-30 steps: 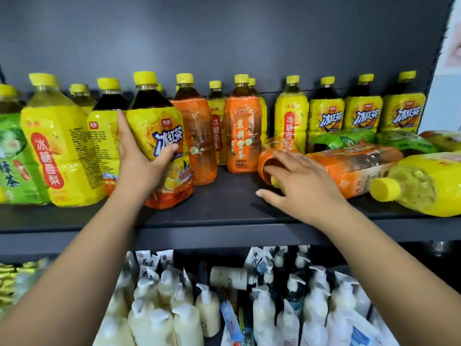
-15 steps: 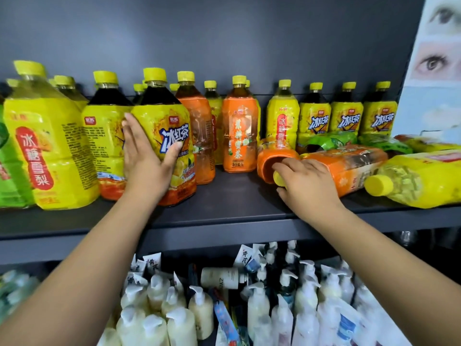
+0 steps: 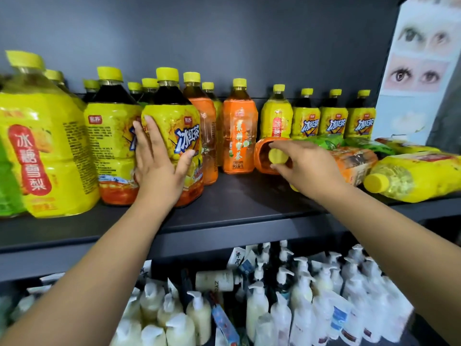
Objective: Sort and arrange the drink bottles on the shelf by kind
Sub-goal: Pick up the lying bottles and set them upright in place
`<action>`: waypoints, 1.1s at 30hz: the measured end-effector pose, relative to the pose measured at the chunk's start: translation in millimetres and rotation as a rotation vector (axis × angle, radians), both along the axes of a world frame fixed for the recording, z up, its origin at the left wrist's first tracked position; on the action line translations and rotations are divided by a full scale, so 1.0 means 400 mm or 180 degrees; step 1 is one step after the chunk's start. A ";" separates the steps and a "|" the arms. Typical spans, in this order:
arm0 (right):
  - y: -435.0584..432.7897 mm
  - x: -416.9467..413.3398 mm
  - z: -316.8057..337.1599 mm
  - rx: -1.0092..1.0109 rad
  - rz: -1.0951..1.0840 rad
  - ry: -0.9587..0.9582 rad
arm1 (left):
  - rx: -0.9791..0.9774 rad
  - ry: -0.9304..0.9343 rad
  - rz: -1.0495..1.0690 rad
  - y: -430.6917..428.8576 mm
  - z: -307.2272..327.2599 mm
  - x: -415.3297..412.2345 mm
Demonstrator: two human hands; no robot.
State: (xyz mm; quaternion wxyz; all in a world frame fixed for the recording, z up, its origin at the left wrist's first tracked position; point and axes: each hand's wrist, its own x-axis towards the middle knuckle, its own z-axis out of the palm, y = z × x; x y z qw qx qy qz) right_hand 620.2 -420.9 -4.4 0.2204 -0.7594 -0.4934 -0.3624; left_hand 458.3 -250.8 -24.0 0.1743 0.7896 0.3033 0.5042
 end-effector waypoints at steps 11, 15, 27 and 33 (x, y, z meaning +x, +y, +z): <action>-0.025 -0.119 0.153 0.1112 0.1439 0.0943 | 0.1792 0.0049 -0.1190 -0.055 -0.029 0.002; -0.025 -0.134 0.183 0.1669 0.2086 0.1568 | 0.0952 0.0389 -0.1811 -0.084 -0.027 0.028; 0.093 0.016 0.239 0.1318 0.2094 0.2719 | -0.0538 0.0068 -0.2092 -0.090 0.042 0.178; -0.037 0.108 0.192 -0.0753 0.0975 0.1975 | -0.0571 0.0304 -0.1677 -0.066 0.038 0.208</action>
